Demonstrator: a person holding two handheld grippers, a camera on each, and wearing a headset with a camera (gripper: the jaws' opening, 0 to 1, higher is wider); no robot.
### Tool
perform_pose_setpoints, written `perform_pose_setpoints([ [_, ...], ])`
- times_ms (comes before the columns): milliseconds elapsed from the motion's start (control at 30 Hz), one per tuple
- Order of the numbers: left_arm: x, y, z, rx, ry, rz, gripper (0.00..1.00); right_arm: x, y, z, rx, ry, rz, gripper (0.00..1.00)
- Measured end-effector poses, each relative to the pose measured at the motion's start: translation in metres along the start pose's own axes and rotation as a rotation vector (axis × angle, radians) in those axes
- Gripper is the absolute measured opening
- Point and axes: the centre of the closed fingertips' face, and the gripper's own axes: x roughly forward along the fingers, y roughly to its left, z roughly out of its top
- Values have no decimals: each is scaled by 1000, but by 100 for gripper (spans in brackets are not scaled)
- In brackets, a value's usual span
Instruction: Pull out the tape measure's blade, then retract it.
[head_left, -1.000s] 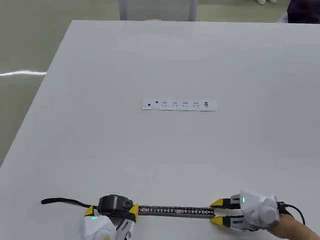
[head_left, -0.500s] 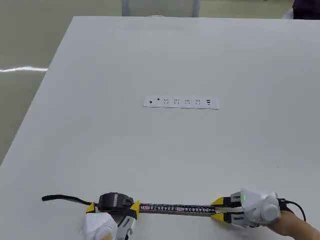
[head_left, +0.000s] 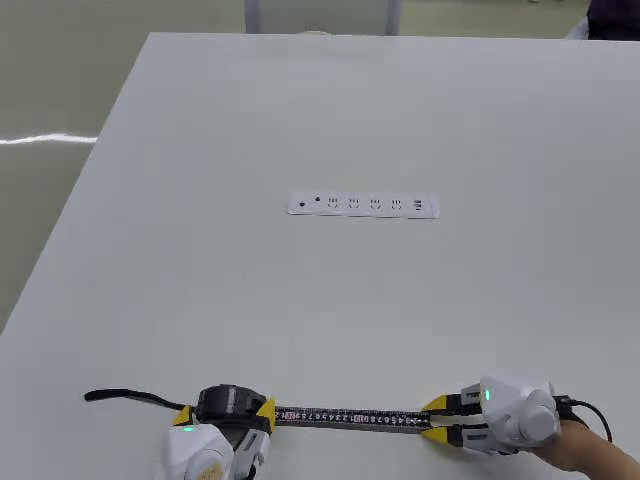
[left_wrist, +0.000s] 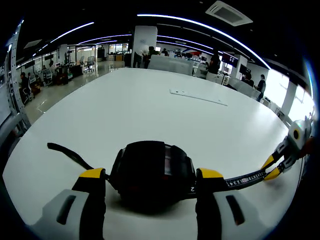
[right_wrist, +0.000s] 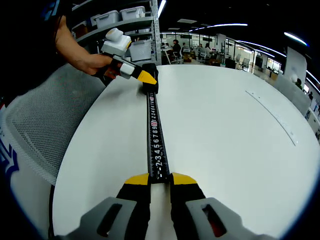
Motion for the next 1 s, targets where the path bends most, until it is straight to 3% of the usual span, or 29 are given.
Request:
perform_pose_setpoints([
  [733, 2, -3, 1, 11, 2, 17, 67, 0, 0, 0, 15, 2, -8, 12],
  [1000, 2, -3, 0, 11, 26, 18, 65, -1, 0, 1, 20, -3, -11, 12],
])
